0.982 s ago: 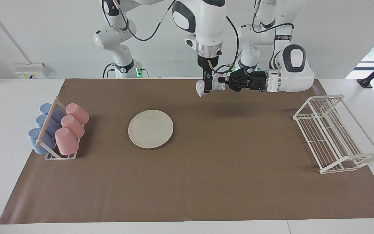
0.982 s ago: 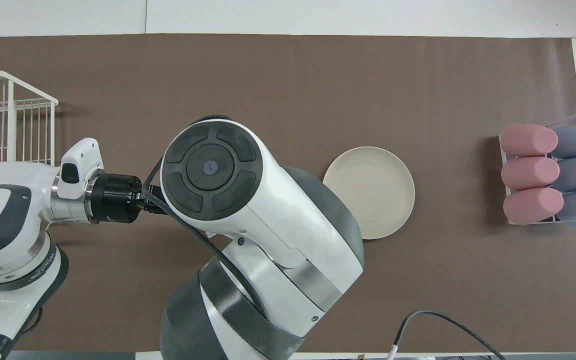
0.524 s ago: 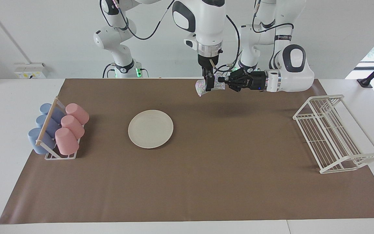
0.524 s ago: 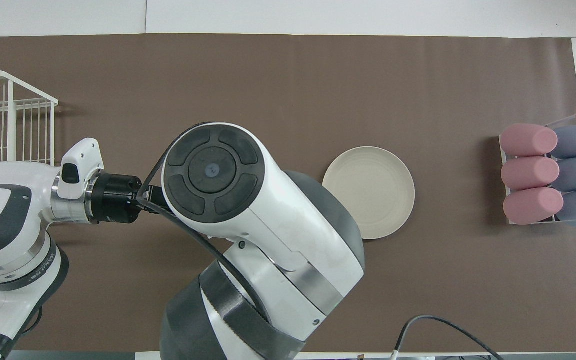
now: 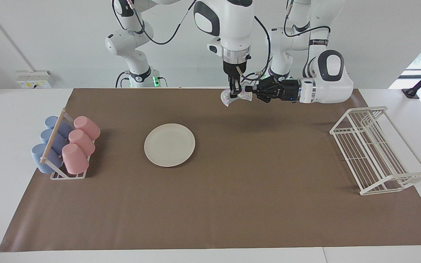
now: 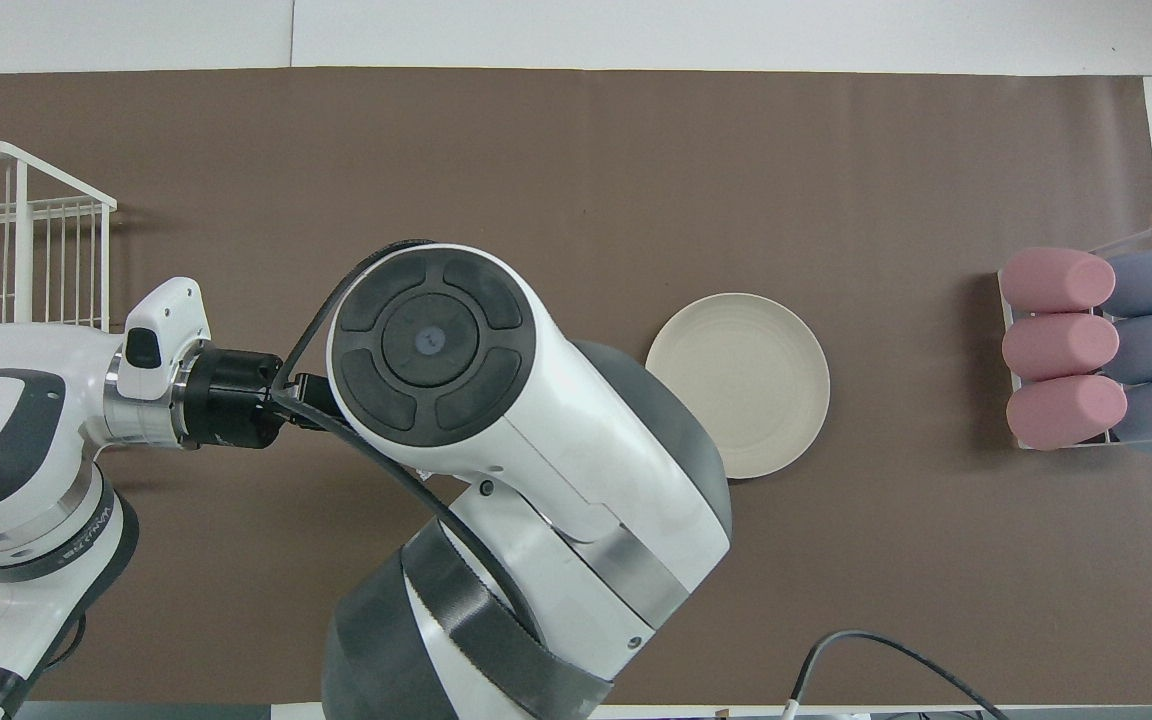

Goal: Wipe plate with sponge

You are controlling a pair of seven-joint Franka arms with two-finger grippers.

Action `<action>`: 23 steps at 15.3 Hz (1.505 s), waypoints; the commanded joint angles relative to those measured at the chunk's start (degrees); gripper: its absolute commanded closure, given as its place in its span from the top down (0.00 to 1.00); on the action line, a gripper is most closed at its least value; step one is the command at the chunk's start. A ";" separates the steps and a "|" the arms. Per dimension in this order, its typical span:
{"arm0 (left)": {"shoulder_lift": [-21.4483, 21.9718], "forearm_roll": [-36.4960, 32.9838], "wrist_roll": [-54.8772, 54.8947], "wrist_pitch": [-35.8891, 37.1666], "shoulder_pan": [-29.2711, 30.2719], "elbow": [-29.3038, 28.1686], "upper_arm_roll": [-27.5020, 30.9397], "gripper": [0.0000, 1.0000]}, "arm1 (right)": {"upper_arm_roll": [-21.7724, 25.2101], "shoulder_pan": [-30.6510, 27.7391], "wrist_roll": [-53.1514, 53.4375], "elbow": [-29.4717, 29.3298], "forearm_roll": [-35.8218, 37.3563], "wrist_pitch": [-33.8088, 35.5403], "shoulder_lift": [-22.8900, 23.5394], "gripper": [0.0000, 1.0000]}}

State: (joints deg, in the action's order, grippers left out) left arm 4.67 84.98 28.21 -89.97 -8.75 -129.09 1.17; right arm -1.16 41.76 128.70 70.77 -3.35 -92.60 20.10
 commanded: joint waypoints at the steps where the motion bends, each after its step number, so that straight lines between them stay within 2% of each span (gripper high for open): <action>1: 0.26 0.89 0.97 0.15 -0.92 -0.63 0.41 0.32 | 0.02 -0.80 -1.70 2.53 -0.96 -1.79 -1.55 0.00; 2: 0.34 0.72 0.36 -0.03 -1.27 -0.63 0.32 0.92 | 0.02 -1.07 -1.70 2.53 -1.22 -1.79 -1.55 0.00; 4: 0.69 0.63 -2.01 -0.03 -1.71 -0.63 0.41 1.00 | 0.11 -1.77 -1.96 2.44 -1.48 -1.71 -1.46 0.00; 7: 0.70 0.36 -2.10 0.32 -1.45 -0.54 0.58 1.00 | 0.28 -2.12 -1.79 2.62 -1.57 -1.53 -1.55 0.00; 11: 0.61 -1.13 -2.10 0.24 -0.92 -0.11 0.58 1.00 | 0.28 -7.21 -3.70 5.24 -2.63 -1.44 -2.25 0.00; 14: 0.61 -3.66 -2.98 -1.34 -0.74 1.20 0.76 1.00 | 0.55 -10.38 -12.66 14.28 -2.63 -3.54 -5.93 0.00; 17: 0.69 -11.04 -8.58 -4.76 -0.74 4.80 0.76 1.00 | 0.63 -13.72 -13.21 24.64 -2.54 -11.52 -9.71 0.00; 20: 0.96 -21.31 -17.10 -8.10 -0.66 9.11 0.85 1.00 | 0.64 -17.06 -14.79 36.85 -2.54 -22.76 -13.41 0.00; 23: 1.05 -34.22 -26.68 -8.47 0.48 15.52 0.85 1.00 | 0.64 -19.69 -18.03 45.66 -2.54 -32.52 -14.55 0.00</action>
State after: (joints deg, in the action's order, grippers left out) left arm 5.37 58.75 8.48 -97.88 -9.25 -118.13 2.06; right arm -0.04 24.19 113.73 107.17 -4.91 -118.09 9.52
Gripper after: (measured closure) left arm 0.000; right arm 0.899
